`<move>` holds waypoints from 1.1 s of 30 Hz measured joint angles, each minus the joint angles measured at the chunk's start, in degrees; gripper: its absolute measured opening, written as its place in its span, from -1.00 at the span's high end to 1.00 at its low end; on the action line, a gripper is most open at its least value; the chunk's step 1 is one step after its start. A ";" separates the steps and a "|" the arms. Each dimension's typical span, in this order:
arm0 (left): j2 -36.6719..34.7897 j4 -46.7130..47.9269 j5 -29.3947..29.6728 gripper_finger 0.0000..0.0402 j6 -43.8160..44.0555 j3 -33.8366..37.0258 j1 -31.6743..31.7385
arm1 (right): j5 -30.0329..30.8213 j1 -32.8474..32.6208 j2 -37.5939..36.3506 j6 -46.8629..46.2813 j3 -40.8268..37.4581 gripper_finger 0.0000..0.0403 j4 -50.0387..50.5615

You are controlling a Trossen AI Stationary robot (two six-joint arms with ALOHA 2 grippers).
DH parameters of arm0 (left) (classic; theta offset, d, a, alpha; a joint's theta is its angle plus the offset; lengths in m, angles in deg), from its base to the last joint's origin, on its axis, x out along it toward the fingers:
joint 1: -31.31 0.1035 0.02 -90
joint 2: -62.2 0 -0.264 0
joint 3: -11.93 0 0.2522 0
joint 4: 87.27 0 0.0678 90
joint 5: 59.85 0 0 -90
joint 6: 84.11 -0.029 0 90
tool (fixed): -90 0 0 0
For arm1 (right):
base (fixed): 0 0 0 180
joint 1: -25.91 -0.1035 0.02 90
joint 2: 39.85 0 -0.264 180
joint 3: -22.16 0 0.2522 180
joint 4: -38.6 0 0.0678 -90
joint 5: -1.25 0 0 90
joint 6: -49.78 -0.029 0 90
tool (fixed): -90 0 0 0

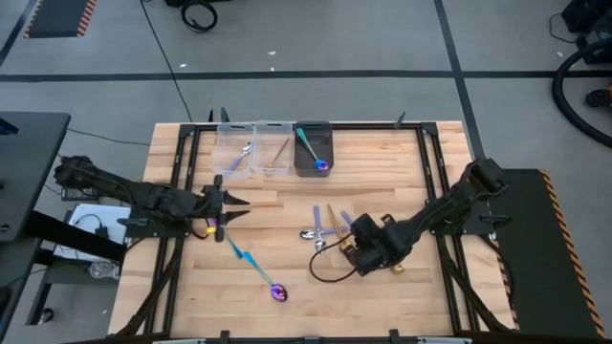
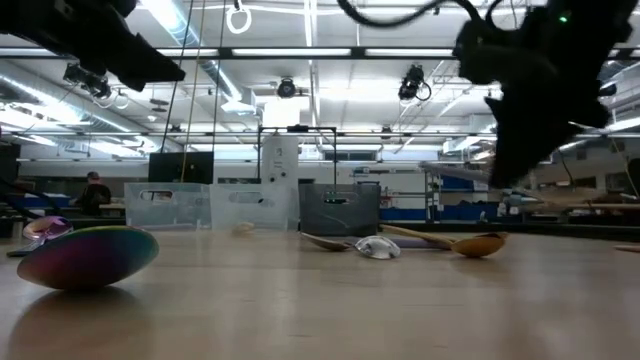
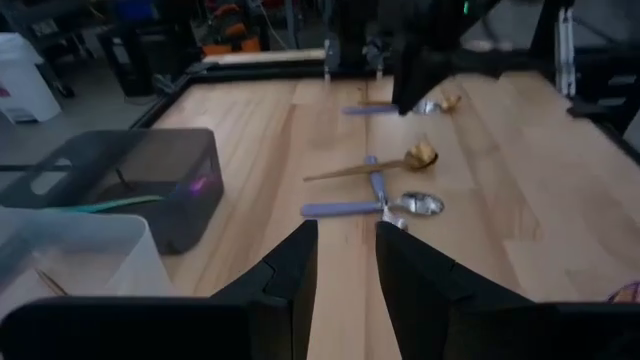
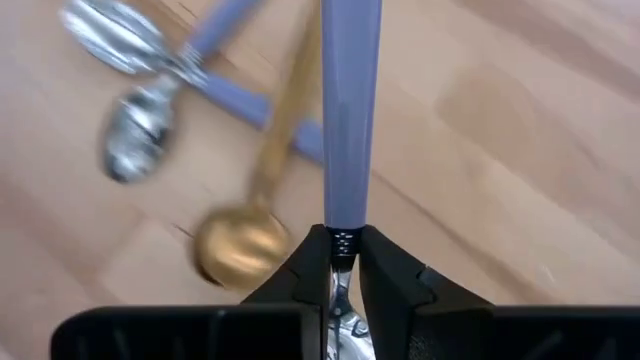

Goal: Sort silverware by color (type)
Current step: Put the violet spoon into the left transparent bin

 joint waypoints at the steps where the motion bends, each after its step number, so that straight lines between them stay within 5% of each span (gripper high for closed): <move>1: 0.63 -0.11 0.02 0.44 -0.02 0.00 0.00 | 0.59 0.55 -0.39 2.21 0.00 0.77 -1.44; 16: 3.08 -0.12 0.03 0.44 2.37 -0.05 -0.09 | -5.17 14.63 -1.44 35.79 0.07 0.76 -26.34; 33: 5.03 -0.60 0.10 0.44 4.22 -5.44 -3.01 | -15.98 25.31 -1.44 55.60 0.09 0.76 -40.95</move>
